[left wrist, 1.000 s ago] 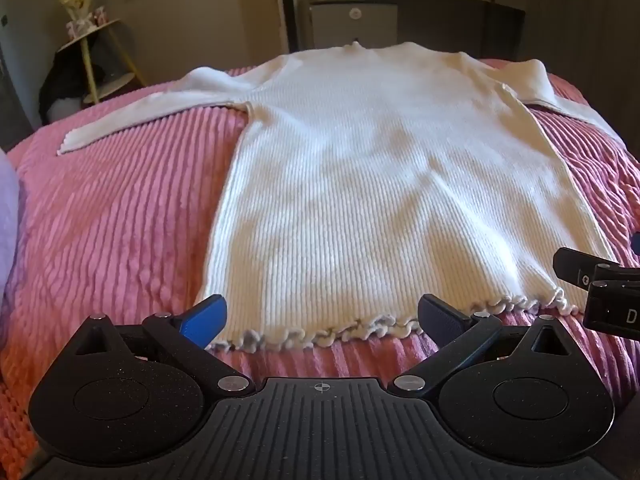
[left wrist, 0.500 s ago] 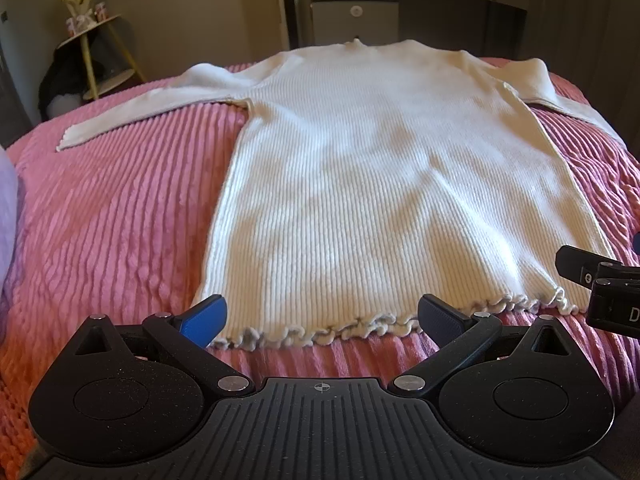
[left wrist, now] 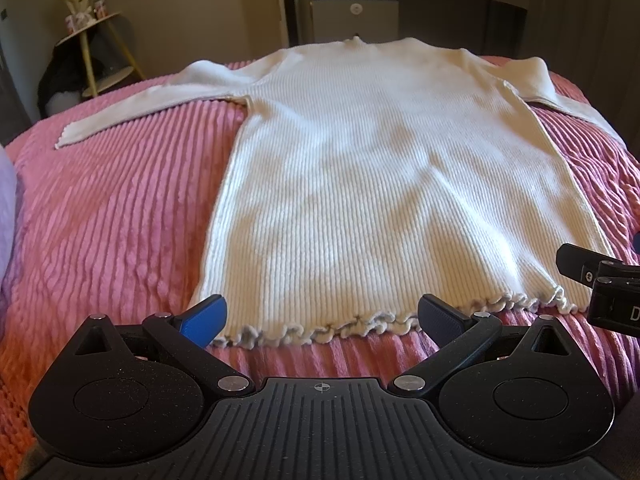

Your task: Fold small clothes

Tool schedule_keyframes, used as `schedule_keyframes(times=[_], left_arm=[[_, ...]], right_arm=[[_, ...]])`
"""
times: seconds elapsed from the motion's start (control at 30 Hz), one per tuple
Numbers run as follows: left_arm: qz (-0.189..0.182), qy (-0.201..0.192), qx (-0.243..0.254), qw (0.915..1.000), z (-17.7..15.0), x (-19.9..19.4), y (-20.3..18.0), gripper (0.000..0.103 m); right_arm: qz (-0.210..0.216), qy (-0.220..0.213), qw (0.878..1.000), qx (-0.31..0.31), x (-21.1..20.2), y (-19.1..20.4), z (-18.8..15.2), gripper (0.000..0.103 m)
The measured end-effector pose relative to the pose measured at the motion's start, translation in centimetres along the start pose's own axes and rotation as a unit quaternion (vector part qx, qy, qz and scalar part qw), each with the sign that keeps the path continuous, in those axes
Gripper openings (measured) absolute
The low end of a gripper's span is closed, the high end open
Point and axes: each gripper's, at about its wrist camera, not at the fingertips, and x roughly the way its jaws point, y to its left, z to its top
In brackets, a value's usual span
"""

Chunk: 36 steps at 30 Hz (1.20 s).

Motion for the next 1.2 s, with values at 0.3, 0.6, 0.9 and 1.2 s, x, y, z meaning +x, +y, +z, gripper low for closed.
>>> schedule_keyframes(times=[0.3,0.6,0.9,1.2], left_arm=[[-0.002,0.008,-0.003,1.0000,0.15,0.03,0.01,0.103],[-0.003,0.011,-0.004,0.9999,0.26,0.07,0.06,0.103],[-0.002,0.015,-0.006,0.9999,0.27,0.23,0.07,0.103],[-0.002,0.016,-0.005,0.9999,0.33,0.27,0.05,0.103]], right_arm=[[0.000,-0.001,1.000,0.000,-0.03,-0.05,-0.02,0.099],[0.000,-0.001,1.000,0.000,-0.07,-0.03,-0.01,0.099],[0.001,-0.001,1.000,-0.001,-0.10,0.00,0.02,0.099],[0.001,-0.002,1.000,-0.001,-0.06,0.01,0.09,0.099]])
